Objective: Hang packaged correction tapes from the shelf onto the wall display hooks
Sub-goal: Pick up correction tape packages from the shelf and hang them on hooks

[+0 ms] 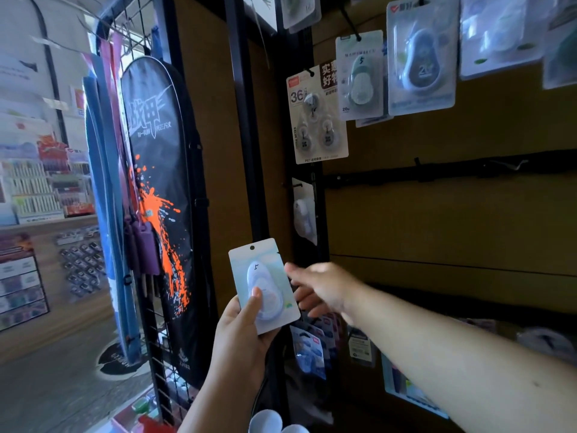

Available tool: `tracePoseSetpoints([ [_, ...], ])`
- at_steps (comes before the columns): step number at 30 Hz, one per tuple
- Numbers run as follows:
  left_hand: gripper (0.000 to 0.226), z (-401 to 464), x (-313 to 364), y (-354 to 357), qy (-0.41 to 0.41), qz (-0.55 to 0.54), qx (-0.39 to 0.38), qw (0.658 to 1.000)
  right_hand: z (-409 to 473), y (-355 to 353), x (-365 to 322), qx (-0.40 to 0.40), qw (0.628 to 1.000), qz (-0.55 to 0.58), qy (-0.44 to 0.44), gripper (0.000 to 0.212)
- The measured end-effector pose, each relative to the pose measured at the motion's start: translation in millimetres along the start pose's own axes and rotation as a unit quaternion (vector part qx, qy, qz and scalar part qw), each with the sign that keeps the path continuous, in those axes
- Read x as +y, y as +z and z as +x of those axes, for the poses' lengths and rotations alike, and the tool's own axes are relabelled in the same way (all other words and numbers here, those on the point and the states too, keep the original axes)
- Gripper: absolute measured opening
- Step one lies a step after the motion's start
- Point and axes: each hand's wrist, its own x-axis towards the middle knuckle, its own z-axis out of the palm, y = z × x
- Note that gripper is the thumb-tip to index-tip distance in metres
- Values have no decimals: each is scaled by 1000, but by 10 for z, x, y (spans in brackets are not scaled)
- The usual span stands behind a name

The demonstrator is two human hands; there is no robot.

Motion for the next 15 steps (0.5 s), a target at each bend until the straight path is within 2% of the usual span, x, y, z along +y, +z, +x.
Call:
tracePoseSetpoints([
  [2, 33, -11, 24, 35, -4, 1, -14, 1000, -181, 111, 33, -26, 999, -28, -37, 46],
  [5, 33, -38, 85, 91, -2, 2, -39, 999, -279, 195, 46, -22, 997, -29, -70, 43],
  [7, 31, -39, 119, 118, 3, 0, -38, 999, -255, 191, -13, 4, 996, -24, -83, 33],
  [10, 27, 23, 96, 112, -8, 26, 12, 1000, -184, 137, -169, 50, 992, -17, -113, 19],
  [12, 23, 61, 54, 87, -25, 25, 45, 998, -105, 78, -269, 87, 988, -9, -129, 18],
  [15, 25, 64, -7, 55, -39, 20, 49, 998, 27, -7, -372, 128, 983, 7, -135, 18],
])
